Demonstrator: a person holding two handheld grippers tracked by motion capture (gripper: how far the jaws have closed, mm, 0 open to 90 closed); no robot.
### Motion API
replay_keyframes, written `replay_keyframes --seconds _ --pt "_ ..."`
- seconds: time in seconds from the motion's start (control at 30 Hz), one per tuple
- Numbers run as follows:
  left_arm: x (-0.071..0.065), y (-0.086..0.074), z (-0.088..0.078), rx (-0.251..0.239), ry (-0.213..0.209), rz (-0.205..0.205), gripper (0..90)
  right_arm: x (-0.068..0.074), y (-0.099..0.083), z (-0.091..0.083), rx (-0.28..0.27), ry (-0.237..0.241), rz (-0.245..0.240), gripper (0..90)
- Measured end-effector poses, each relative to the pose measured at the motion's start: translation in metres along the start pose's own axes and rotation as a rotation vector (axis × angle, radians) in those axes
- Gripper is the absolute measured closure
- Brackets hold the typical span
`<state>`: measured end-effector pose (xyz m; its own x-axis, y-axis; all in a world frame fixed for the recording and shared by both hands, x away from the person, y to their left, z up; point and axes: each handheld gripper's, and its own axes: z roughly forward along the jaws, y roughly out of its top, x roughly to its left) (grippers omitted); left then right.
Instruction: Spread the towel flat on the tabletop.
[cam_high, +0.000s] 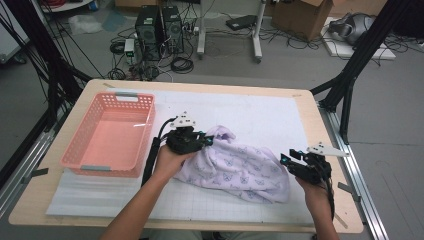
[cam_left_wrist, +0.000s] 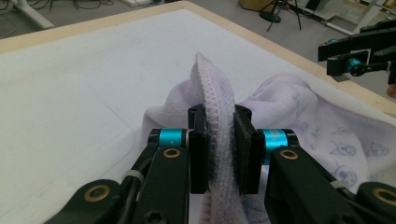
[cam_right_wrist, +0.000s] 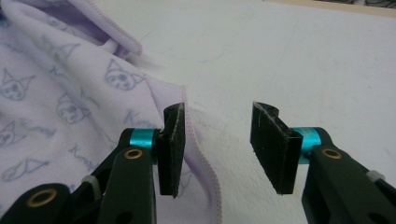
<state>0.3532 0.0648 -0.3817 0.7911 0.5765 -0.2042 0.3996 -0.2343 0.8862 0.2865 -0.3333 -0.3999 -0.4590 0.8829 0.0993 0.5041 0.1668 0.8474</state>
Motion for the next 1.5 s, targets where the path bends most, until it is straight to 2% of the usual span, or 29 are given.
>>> replay_keyframes --seconds 0.1,0.17,0.3,0.37,0.43,0.5,0.53,0.57,0.7,0.8,0.9,0.93,0.97,1.03,1.07,1.13,1.2,1.27,1.33,1.4,1.43,1.5 --pt "0.003 -0.009 -0.007 0.011 0.005 -0.007 78.2 0.005 0.011 0.016 0.016 0.017 -0.017 54.2" --pt "0.003 -0.013 -0.01 0.025 0.009 0.001 78.1 0.009 0.019 0.028 0.028 0.037 -0.031 54.0" --pt "0.001 -0.021 -0.015 0.043 0.018 0.027 78.3 0.016 0.032 0.054 0.06 0.095 -0.024 49.9" --pt "0.001 -0.026 -0.015 0.054 0.021 0.026 78.4 0.02 0.035 0.067 0.099 0.117 -0.022 49.8" --pt "0.002 -0.031 -0.015 0.058 0.025 0.019 78.4 0.022 0.034 0.079 0.168 0.114 -0.043 54.6" --pt "0.004 -0.035 -0.017 0.056 0.028 0.003 78.6 0.023 0.028 0.088 0.236 0.112 -0.053 68.1" --pt "0.004 -0.037 -0.018 0.059 0.033 0.002 78.8 0.023 0.025 0.088 0.238 0.111 -0.054 78.7" --pt "0.005 -0.039 -0.02 0.057 0.032 -0.004 79.0 0.022 0.022 0.086 0.229 0.108 -0.059 81.5" --pt "0.008 -0.05 -0.024 0.077 0.043 -0.01 79.2 0.014 0.012 0.068 0.197 0.074 -0.051 82.5" --pt "0.008 -0.056 -0.025 0.086 0.043 -0.016 79.3 0.008 0.004 0.052 0.18 0.068 -0.036 82.5" --pt "0.008 -0.056 -0.027 0.083 0.055 -0.028 78.1 0.012 -0.002 0.036 0.181 0.062 -0.095 82.4" --pt "0.009 -0.055 -0.027 0.075 0.069 -0.037 75.0 0.014 -0.004 0.032 0.189 0.057 -0.127 82.1" --pt "0.01 -0.054 -0.027 0.069 0.082 -0.046 67.9 0.016 -0.006 0.029 0.199 0.049 -0.152 81.5" --pt "0.012 -0.048 -0.027 0.038 0.104 -0.071 50.8 0.017 -0.009 0.025 0.199 0.048 -0.173 80.2" --pt "0.012 -0.044 -0.027 0.017 0.101 -0.08 46.1 0.018 -0.01 0.023 0.192 0.053 -0.173 78.9" --pt "0.013 -0.034 -0.026 0.003 0.118 -0.058 42.0 0.02 -0.011 0.021 0.179 0.06 -0.178 73.7" --pt "0.015 -0.024 -0.022 0.018 0.132 -0.027 40.1 0.021 -0.009 0.02 0.16 0.041 -0.189 64.7" --pt "0.018 -0.015 -0.014 0.04 0.139 -0.015 39.0 0.018 -0.004 0.018 0.128 0.038 -0.174 62.8" --pt "0.021 -0.01 -0.003 0.059 0.128 -0.007 38.7 0.014 0.004 0.019 0.096 0.038 -0.145 62.6" --pt "0.023 -0.008 0.009 0.076 0.106 -0.01 39.6 0.012 0.013 0.021 0.082 0.041 -0.136 62.4" --pt "0.024 -0.008 0.014 0.087 0.085 -0.015 41.7 0.012 0.018 0.023 0.075 0.041 -0.138 62.1" --pt "0.025 -0.009 0.025 0.111 0.071 -0.011 42.9 0.014 0.027 0.028 0.069 0.043 -0.15 62.0"
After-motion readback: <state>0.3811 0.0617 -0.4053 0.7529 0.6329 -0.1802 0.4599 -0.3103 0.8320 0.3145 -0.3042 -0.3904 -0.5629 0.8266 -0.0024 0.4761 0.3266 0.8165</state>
